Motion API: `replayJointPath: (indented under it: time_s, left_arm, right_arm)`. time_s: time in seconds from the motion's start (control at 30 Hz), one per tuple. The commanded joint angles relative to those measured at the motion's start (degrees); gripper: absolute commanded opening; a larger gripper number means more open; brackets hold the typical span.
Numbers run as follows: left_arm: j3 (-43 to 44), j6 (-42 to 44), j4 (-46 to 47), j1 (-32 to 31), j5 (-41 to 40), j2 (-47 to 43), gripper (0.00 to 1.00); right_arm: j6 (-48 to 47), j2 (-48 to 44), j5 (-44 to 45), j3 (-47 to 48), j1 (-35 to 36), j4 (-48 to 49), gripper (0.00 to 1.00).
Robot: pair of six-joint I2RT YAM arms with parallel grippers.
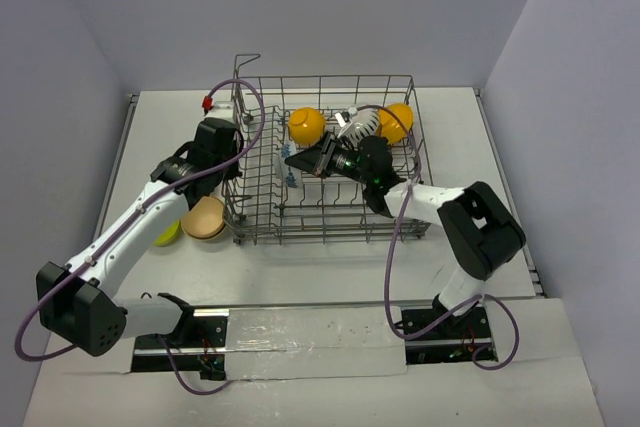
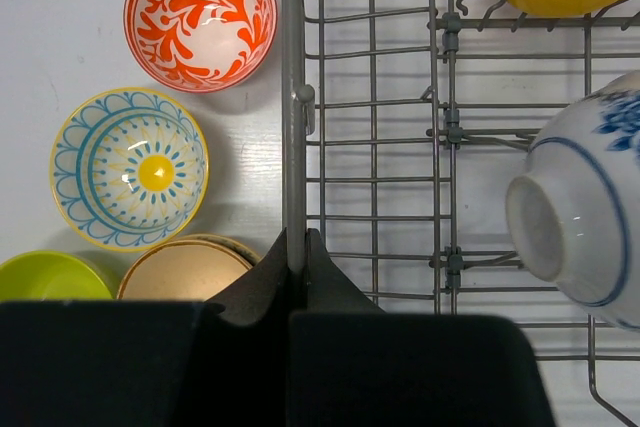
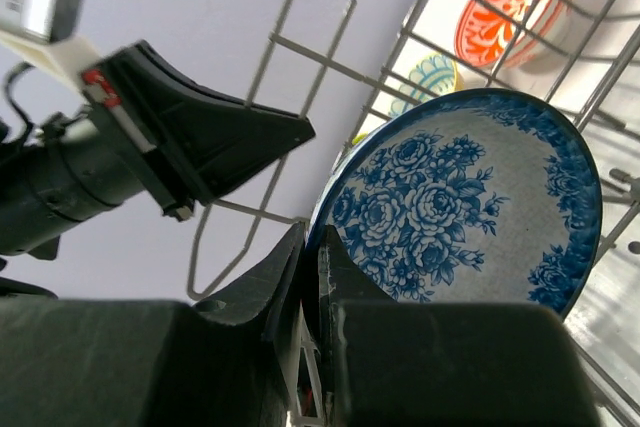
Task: Load the bowls into the dish rack
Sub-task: Insert the bowl into the dish rack.
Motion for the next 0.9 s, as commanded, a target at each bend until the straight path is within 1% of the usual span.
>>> replayJointPath:
  time_s: [0.0,0.1,0.23,0.53,0.67,0.87]
  left_arm:
    - [-2.67,1.16,2.23,-1.17,3.19,-0.08,0.00]
    - [-3.11,1.25,2.40,-1.17,3.63,-0.44,0.00]
    - [-3.55,1.43,2.67,-1.26,4.16,-0.70,0.00]
    - [-3.99,1.51,2.93,-1.26,4.69,-0.88,0.00]
    - [-3.91,1.60,2.85,-1.26,4.86,-0.88,0.00]
    - [-4.26,1.69,2.76,-1.26,4.69,-1.05,0.00]
  right_arm:
    - [1.57,1.22,0.86,3.43,1.22,6.76,0.00]
    - [1.31,1.75,1.73,3.26,1.83,6.76,0.00]
    - [0.79,1.22,3.93,0.98,2.10,6.49,0.00]
    - [-0.27,-0.27,5.69,-3.24,2.27,6.41,0.00]
    - [-1.67,-2.12,7.09,-4.83,2.27,4.57,0.00]
    - [-2.73,-2.38,7.89,-5.53,2.27,3.16,0.00]
